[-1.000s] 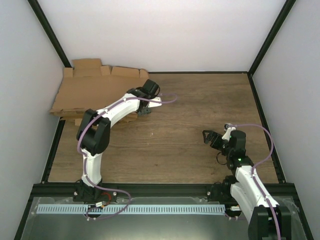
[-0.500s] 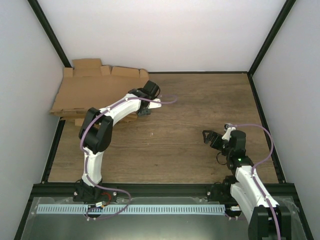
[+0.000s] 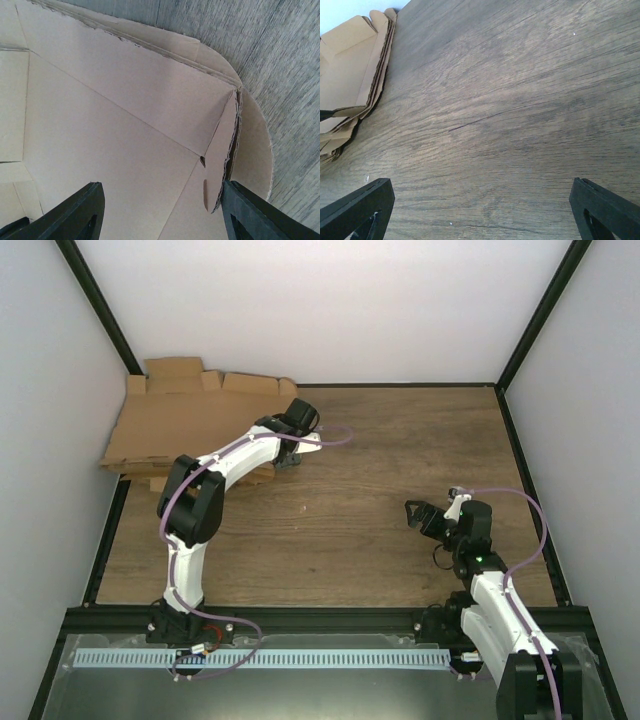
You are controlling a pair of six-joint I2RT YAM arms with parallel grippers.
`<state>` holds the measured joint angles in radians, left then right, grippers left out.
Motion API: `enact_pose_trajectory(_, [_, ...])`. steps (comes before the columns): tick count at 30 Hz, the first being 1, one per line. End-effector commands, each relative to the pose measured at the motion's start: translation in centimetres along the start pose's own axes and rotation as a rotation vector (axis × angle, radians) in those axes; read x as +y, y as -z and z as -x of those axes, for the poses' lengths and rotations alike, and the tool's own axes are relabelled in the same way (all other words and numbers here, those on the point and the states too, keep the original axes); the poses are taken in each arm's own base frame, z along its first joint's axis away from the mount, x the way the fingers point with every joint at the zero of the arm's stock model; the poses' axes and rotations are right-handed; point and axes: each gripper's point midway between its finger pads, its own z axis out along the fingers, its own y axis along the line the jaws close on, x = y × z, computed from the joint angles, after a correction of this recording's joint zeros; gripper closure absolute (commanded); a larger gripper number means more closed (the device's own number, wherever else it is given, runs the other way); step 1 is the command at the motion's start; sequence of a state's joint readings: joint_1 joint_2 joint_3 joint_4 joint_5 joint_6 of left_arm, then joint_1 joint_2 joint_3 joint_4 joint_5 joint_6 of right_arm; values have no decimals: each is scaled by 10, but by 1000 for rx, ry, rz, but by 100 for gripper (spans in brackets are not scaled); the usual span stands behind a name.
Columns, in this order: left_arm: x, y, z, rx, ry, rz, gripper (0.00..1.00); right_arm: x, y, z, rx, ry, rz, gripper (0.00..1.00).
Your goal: Fold the paper box
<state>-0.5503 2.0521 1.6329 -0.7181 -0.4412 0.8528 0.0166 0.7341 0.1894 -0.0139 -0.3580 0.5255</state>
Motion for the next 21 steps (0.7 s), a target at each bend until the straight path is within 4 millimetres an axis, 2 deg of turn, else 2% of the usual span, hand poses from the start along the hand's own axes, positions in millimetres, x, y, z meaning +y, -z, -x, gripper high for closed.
enact_pose_trajectory(1, [12,4,1,-3,3,29,34,12,3,18,-41,15,19,0])
enact_pose_trajectory(14, [18,9,1,2,-5,41,34,12,3,18,-42,14,19,0])
enact_pose_trajectory(21, [13,6,-1,12,-21,25,33,12,3,18,-41,14,20,0])
